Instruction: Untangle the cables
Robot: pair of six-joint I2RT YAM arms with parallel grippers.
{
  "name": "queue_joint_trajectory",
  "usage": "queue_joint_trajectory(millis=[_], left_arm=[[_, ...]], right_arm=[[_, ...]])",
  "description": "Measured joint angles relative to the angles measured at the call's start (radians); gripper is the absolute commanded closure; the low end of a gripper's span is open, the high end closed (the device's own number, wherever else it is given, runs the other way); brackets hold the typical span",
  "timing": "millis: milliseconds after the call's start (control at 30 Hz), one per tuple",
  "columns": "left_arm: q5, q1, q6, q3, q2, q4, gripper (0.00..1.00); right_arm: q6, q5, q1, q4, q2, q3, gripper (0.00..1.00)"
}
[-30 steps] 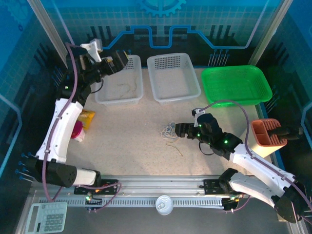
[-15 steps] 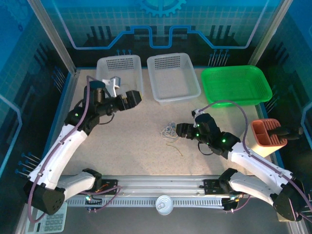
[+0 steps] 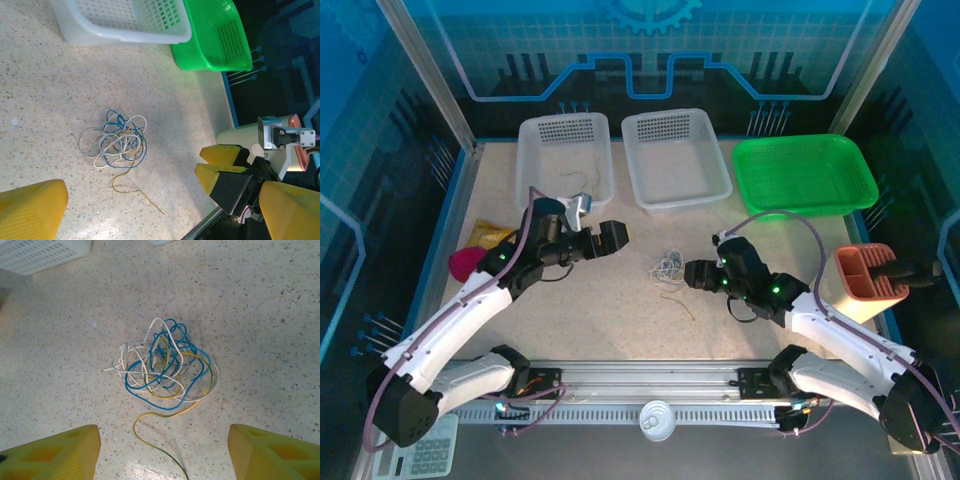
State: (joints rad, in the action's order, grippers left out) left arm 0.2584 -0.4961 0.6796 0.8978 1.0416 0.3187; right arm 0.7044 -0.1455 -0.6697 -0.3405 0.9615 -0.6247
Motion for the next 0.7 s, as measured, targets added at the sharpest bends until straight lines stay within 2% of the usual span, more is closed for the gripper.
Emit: queue_joint_trajectory(millis=[333,700], left_arm=[[-0.046,-0.015,0.012,-0.087,0.017,-0.107,0.01],[-0.117,-0.016,0.089,-0.229,-0.062,-0.182,0.01]], right_arm=[[-0.097,0.080,0.000,-0.023,0.069,-0.002,0.32],[-0.119,0.130,-0.005,0.024,0.077,0.063,0.32]])
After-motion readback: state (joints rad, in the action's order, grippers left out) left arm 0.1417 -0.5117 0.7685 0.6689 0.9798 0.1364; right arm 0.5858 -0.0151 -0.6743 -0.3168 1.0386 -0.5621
